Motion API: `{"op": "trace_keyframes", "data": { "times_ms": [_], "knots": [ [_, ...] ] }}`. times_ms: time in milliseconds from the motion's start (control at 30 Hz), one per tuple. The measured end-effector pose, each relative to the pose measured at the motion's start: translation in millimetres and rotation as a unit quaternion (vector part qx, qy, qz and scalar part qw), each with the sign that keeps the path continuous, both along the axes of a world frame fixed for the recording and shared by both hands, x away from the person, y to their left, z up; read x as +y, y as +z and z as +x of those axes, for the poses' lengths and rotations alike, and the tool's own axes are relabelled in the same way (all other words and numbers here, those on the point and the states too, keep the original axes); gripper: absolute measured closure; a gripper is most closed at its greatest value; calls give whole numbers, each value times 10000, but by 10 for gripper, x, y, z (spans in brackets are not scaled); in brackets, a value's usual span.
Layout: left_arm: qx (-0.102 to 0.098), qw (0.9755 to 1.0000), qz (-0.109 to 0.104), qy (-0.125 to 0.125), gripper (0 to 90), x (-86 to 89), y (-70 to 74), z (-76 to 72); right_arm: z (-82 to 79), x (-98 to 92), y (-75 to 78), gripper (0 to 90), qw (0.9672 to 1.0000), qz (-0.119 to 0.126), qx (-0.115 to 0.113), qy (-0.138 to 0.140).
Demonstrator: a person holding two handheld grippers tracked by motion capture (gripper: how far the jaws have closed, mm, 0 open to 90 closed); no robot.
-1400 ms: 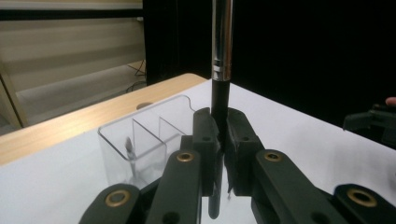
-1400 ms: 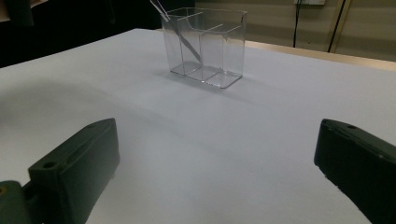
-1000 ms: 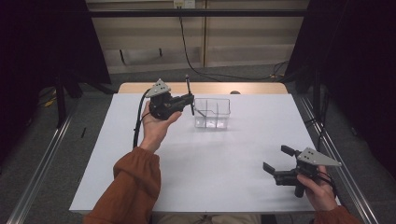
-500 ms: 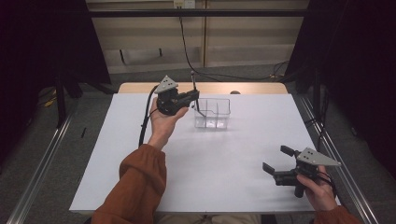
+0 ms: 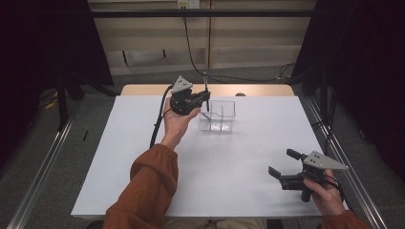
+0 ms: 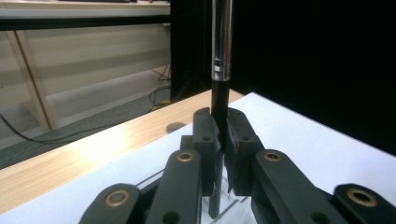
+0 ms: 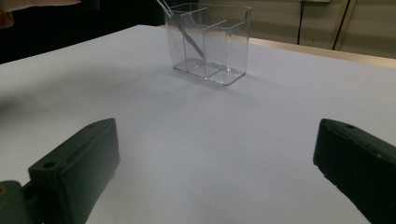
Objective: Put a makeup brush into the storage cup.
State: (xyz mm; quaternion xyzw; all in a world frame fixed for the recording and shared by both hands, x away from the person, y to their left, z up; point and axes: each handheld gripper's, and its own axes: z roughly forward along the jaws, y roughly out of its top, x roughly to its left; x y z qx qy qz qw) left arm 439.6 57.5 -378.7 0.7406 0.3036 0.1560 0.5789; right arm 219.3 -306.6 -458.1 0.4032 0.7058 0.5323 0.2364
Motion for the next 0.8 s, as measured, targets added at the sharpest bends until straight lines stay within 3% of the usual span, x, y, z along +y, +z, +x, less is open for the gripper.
{"op": "trace_keyframes", "data": {
  "times_ms": [300, 567, 800],
  "knots": [
    [75, 9999, 26, 72, 844, 16, -81, 79, 3, 2, -4, 1, 10000, 6, 15, 12],
    [177, 9994, 289, 72, 844, -7, -125, 88, 4, 0, -7, 1, 10000, -14, 16, 11],
    [294, 9990, 328, 30, 844, -32, -198, 95, 3, 0, -6, 1, 10000, -12, 13, 12]
  ]
}}
